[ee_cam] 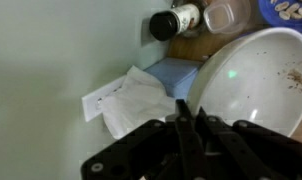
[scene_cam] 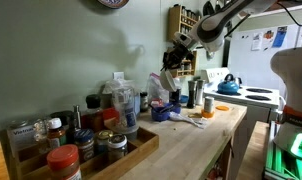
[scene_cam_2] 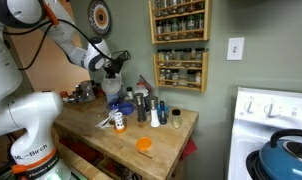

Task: Pour the contents in the white bowl into the blue vessel on the right

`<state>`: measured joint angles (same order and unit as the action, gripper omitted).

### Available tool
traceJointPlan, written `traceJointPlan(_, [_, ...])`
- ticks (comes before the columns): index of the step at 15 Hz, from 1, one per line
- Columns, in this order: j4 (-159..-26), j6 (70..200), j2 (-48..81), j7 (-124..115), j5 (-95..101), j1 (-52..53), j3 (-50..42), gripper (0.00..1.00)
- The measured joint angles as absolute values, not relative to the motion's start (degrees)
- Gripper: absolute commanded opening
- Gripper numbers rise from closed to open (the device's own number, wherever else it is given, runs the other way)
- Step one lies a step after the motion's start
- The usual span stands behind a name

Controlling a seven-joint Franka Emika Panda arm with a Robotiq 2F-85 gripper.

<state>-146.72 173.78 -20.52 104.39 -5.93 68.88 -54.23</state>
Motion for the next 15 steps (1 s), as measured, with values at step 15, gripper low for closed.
traceJointPlan(15, [-136.16,135.44,-9.93,101.96,12.87,29.46,-3.31,0.07])
